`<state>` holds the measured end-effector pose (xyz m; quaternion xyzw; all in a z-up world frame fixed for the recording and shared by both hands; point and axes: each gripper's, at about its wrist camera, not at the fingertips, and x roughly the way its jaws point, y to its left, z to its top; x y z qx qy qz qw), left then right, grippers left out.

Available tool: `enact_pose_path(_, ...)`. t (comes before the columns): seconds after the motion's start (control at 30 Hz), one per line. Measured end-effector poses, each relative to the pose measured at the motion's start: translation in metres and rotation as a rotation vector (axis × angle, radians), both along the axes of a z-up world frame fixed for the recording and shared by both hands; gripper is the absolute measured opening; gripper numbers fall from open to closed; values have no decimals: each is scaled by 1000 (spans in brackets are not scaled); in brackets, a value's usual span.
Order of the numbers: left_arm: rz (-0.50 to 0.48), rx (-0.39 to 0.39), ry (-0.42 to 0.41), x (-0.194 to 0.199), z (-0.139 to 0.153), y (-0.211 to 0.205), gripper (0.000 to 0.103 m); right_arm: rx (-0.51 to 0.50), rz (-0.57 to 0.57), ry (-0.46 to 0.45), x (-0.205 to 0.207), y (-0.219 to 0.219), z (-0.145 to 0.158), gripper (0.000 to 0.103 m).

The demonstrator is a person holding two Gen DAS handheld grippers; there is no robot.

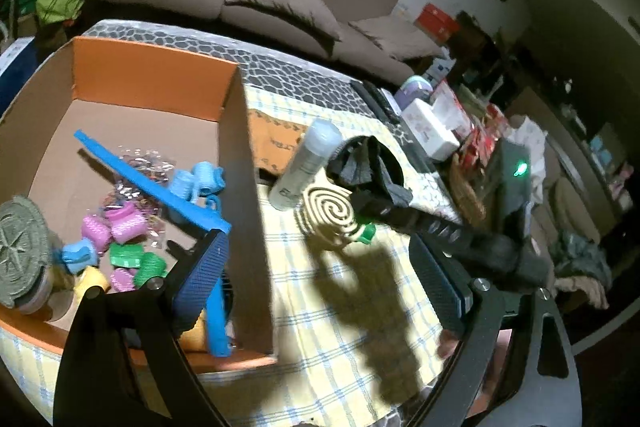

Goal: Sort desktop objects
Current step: 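Grasp another green hair roller with left tool while right tool holds its roller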

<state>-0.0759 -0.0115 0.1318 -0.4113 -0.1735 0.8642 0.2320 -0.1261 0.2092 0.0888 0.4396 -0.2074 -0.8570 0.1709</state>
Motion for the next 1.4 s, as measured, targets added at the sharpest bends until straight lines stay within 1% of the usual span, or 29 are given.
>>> enact_pose_path(0.1,-28,-44,26,5,0,21,91,-11,-41,14,1,22,8,27)
enact_pose_path(0.27,-91,-127,78,13,-4,62,91,-20,-91,16,6,53,12,27)
enact_pose_path(0.37,-149,-190,79,16,-15,91,91,-28,-115,23,10,69,16,27)
enact_pose_path(0.4,-164,-229,80,17,-20,103,91,-31,-121,26,9,75,17,27)
enact_pose_path(0.5,-180,-302,72,14,-35,132,87,-42,-139,31,11,91,20,27)
enact_pose_path(0.67,-195,-320,31,6,-61,168,73,-57,-154,37,16,108,22,27)
enact_pose_path(0.73,-204,-325,13,1,-72,178,66,-71,-161,40,17,114,23,27)
enact_pose_path(0.8,-204,-335,-4,-5,-82,187,63,-81,-165,41,18,120,23,27)
enact_pose_path(1.13,-147,-368,-41,-40,-111,205,63,-112,-181,40,19,138,21,28)
enact_pose_path(1.27,-105,-366,-51,-45,-115,207,63,-111,-177,40,20,139,21,28)
enact_pose_path(1.4,-67,-406,-46,-50,-116,219,61,-111,-177,41,20,140,22,28)
